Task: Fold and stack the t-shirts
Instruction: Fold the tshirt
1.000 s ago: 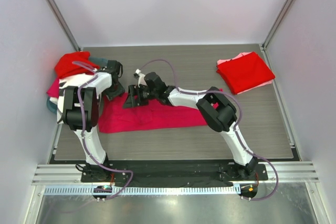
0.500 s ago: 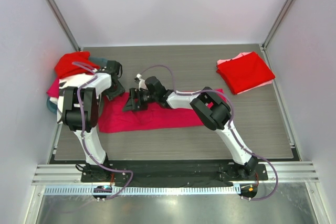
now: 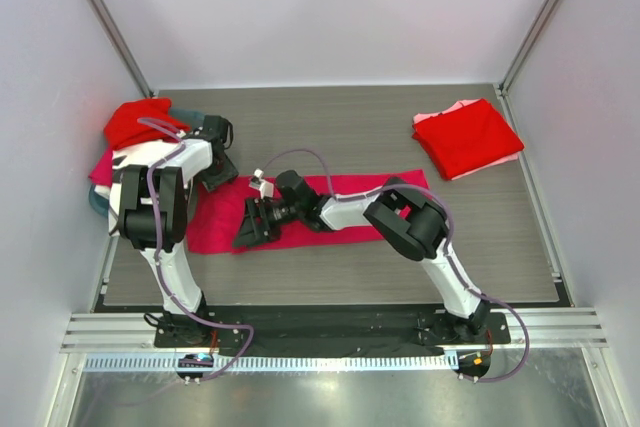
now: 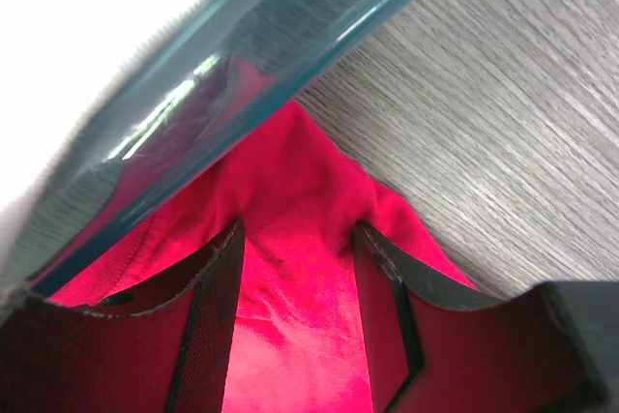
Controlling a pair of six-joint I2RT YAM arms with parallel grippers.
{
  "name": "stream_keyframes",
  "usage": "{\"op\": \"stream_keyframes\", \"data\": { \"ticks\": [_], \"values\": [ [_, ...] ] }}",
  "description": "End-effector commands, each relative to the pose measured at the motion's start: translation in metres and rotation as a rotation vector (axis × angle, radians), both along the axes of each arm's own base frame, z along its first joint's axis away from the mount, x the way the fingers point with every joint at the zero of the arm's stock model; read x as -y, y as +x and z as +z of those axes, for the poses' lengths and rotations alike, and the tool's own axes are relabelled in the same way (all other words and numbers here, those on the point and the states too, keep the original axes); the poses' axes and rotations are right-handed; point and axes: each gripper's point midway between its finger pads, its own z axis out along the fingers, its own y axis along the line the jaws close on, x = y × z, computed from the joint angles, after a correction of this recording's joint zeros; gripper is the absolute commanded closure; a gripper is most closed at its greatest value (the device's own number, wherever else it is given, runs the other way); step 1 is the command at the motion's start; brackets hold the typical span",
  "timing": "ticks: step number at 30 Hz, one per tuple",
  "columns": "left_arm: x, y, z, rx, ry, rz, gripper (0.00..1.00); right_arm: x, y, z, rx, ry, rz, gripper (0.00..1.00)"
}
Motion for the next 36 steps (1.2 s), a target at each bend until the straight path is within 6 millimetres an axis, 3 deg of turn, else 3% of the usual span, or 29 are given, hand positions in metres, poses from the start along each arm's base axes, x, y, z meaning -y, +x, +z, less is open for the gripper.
{"op": "stream_keyframes", "data": {
  "ticks": [1,4,5,6,9,10,11,13,14,19,21,23,24,25,26,27,28,31,36],
  "values": [
    [0.005,0.001,-0.007,-0.002,-0.031,-0.014,0.5,0.0,-0.027,0.063,0.048,0.146,0.089,0.21],
    [0.007,0.001,-0.004,0.001,-0.041,-0.023,0.5,0.01,-0.036,0.08,0.064,0.171,0.094,0.21],
    [0.008,0.001,-0.001,0.007,-0.045,-0.026,0.51,0.018,-0.038,0.073,0.061,0.145,0.07,0.21],
    [0.01,-0.001,0.0,0.009,-0.053,-0.034,0.5,0.025,-0.034,0.091,0.103,0.169,0.047,0.21],
    [0.018,0.004,0.022,0.085,-0.094,-0.058,0.5,0.047,-0.023,0.082,0.162,0.064,-0.037,0.21],
    [0.02,0.0,0.023,0.092,-0.107,-0.055,0.5,0.055,-0.008,0.093,0.219,0.038,-0.11,0.22],
    [0.023,0.003,0.041,0.148,-0.124,-0.056,0.5,0.07,-0.007,0.081,0.217,-0.055,-0.129,0.22],
    [0.036,-0.004,0.05,0.179,-0.161,-0.07,0.51,0.091,0.009,0.087,0.323,-0.124,-0.193,0.23],
    [0.039,-0.006,0.068,0.229,-0.167,-0.076,0.51,0.104,0.009,0.078,0.32,-0.194,-0.199,0.23],
    [0.055,-0.027,0.101,0.304,-0.175,-0.101,0.52,0.165,0.029,0.066,0.357,-0.38,-0.311,0.29],
    [0.057,-0.04,0.11,0.324,-0.186,-0.112,0.53,0.2,0.042,0.063,0.357,-0.444,-0.4,0.34],
    [0.061,-0.047,0.113,0.333,-0.21,-0.128,0.54,0.233,0.047,0.052,0.335,-0.527,-0.469,0.49],
    [0.061,-0.052,0.11,0.324,-0.213,-0.136,0.59,0.257,0.063,0.055,0.348,-0.572,-0.563,0.56],
    [0.063,-0.054,0.112,0.331,-0.219,-0.148,0.65,0.272,0.068,0.052,0.345,-0.606,-0.599,0.67],
    [0.065,-0.056,0.111,0.323,-0.22,-0.177,0.78,0.29,0.068,0.045,0.328,-0.663,-0.628,0.86],
    [0.064,-0.059,0.109,0.316,-0.213,-0.186,1.0,0.311,0.079,0.045,0.339,-0.709,-0.69,0.95],
    [0.061,-0.061,0.108,0.313,-0.198,-0.181,1.0,0.32,0.081,0.045,0.334,-0.734,-0.707,0.99],
    [0.048,-0.069,0.101,0.297,-0.138,-0.158,1.0,0.354,0.086,0.036,0.334,-0.867,-0.774,0.99],
    [0.048,-0.066,0.091,0.265,-0.137,-0.14,1.0,0.381,0.087,0.021,0.318,-0.99,-0.834,0.99]
  ]
}}
